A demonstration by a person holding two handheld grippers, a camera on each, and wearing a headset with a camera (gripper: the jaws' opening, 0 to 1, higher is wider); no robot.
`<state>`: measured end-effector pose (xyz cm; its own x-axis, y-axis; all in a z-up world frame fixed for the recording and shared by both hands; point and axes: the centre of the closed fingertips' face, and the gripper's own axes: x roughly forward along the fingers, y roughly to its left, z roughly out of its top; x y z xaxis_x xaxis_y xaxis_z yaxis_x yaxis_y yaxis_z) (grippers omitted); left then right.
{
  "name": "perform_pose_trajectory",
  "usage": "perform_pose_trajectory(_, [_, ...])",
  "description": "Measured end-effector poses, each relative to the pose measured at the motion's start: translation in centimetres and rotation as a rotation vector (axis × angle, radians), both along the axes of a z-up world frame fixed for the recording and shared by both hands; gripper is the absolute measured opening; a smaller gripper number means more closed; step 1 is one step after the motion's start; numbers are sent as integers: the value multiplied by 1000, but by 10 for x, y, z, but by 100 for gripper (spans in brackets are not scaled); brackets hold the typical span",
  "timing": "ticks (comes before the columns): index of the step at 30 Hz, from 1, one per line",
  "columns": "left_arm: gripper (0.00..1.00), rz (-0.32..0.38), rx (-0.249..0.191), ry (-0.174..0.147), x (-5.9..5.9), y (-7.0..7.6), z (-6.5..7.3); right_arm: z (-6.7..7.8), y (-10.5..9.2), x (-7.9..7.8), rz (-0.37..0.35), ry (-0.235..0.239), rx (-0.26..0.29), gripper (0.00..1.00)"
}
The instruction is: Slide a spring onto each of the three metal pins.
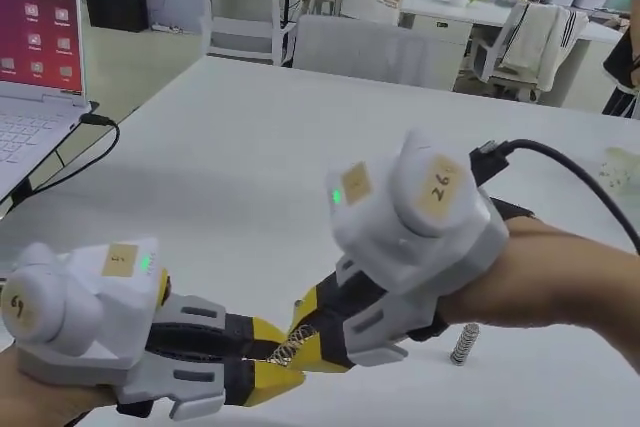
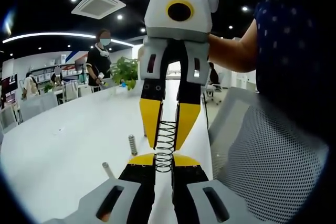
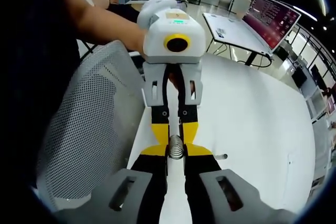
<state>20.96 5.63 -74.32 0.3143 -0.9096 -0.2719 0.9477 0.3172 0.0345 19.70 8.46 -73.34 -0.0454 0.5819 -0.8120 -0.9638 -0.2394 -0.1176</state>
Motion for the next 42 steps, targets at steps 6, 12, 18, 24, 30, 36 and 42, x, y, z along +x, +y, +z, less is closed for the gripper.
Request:
perform_pose_trajectory(6, [3, 0, -6, 1, 0, 1, -1, 1, 2, -1, 4, 1, -10, 8])
perform_pose_trajectory(12, [3, 1, -9, 1, 1, 1, -1, 2, 5, -3, 12, -3, -17, 8])
perform_pose_trajectory(18, [3, 4, -13, 6, 1, 1, -2, 0, 5, -2, 13, -10, -28, 8])
perform_pose_trajectory(24, [4, 7, -13, 17, 2, 0, -5, -3, 5, -3, 18, -12, -47, 8])
perform_pose_trajectory(30, [6, 19, -10, 39, 2, 4, -11, -5, 4, 0, 9, -8, -56, 8])
perform_pose_trajectory(36, [11, 38, -7, 66, 4, 7, -21, -8, 0, 6, -6, -7, -65, 8])
perform_pose_trajectory(42, [20, 81, -1, 97, 9, 15, -33, -14, -5, 13, -21, -10, -84, 8])
